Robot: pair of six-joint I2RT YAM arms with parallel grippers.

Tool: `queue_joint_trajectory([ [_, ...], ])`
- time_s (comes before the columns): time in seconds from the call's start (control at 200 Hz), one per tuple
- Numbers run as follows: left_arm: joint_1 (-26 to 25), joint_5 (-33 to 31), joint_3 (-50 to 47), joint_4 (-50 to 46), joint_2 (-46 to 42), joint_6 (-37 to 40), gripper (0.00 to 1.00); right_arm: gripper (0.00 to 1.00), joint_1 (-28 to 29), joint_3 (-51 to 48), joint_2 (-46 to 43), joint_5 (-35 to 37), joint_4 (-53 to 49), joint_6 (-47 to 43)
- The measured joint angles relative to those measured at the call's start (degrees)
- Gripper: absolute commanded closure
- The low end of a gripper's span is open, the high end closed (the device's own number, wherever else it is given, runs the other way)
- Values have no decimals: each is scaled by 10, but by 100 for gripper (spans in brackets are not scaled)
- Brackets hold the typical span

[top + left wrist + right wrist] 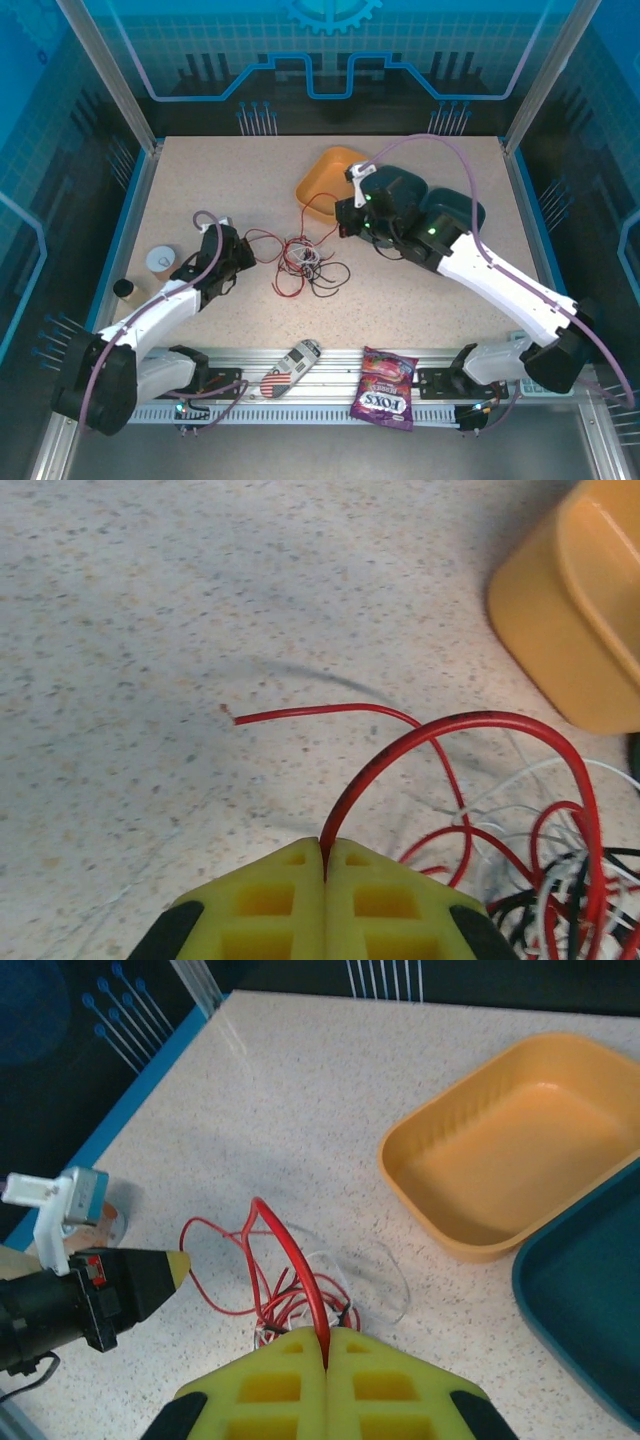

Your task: Untangle the cables

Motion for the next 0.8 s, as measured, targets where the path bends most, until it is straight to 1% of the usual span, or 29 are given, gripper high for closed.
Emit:
queue_joint_trajectory([
  [0.205, 14, -7, 0, -18, 0, 2, 96, 100, -19, 0, -78, -18, 5, -19],
  [0.365, 17, -9, 0, -20, 0, 2, 98, 100, -32, 0, -122, -44, 27, -31],
  [0.58, 20, -8, 0, -20, 7, 2, 99, 100, -54, 0, -133, -78, 35, -37],
  [0.796, 23, -9, 0, -24, 7, 2, 100, 100, -56, 21, -133, -90, 31, -50],
])
